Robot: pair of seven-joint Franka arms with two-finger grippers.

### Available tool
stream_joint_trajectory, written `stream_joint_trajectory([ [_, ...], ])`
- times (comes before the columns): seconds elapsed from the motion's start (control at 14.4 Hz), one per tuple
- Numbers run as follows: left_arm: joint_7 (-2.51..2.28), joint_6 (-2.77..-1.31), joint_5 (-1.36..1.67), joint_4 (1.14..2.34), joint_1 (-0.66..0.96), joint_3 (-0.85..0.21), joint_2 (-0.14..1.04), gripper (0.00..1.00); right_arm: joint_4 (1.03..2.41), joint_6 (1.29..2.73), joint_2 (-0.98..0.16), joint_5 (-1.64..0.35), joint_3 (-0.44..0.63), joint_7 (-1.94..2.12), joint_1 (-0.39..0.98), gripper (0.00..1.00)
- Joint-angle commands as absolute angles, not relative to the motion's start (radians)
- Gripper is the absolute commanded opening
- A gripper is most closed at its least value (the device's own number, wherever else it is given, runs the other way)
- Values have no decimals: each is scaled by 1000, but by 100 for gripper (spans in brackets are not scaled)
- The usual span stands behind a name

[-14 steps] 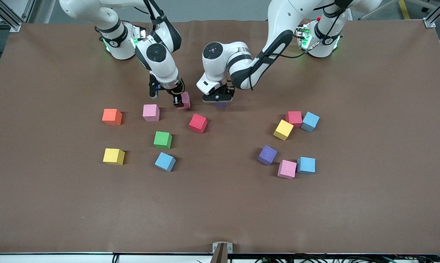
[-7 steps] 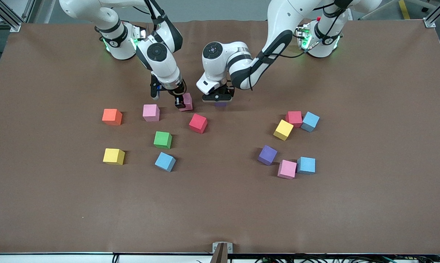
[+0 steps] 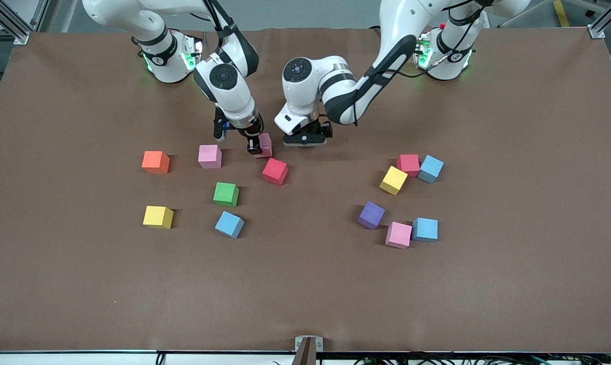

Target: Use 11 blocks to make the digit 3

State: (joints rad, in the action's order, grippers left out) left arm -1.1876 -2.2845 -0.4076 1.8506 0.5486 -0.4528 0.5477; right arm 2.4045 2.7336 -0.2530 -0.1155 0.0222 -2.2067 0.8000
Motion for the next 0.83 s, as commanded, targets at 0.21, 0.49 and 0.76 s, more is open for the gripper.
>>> stream_joint_trajectory([
  [0.21,-901,-2204,-370,1864,318,-495,422,100,2336,2700,-298,-135,26,-2278,850,0],
  [0.49,-650,-2206,-374,1896,192,-497,404,100,2257,2601,-346,-162,12,-2301,864,0],
  [0.76,-431,-2256,-376,2014,111,-497,324,100,2209,2526,-360,-195,12,-2299,890,0],
])
